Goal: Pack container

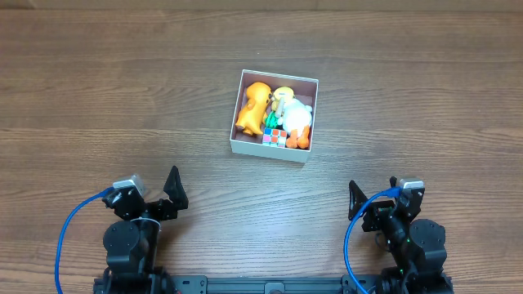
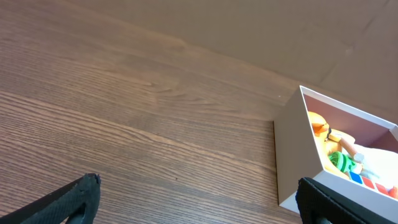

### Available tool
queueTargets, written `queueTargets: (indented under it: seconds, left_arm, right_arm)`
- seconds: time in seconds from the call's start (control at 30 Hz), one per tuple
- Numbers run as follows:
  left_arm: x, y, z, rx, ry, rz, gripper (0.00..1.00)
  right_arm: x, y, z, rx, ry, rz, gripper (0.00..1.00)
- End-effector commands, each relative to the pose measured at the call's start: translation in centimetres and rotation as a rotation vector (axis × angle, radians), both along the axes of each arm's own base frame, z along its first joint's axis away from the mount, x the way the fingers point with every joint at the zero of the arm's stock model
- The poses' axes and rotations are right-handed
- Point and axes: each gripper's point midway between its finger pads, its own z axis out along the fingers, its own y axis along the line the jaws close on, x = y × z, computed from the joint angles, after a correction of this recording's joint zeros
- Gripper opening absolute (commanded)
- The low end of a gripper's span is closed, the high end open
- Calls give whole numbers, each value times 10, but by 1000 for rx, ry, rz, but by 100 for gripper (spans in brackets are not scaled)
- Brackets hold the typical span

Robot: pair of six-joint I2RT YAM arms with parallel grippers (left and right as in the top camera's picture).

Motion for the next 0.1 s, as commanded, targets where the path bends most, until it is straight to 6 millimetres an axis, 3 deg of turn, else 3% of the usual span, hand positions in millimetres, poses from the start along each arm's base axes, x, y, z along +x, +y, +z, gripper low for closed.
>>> queueTargets:
  seconds: [0.0, 0.07]
  left_arm:
    - [0, -1, -1, -19, -10, -2, 100]
    - [0, -1, -1, -19, -10, -3, 100]
  right_arm:
    - [0, 0, -3, 1, 2, 2, 100]
    - [0, 0, -3, 1, 2, 2, 100]
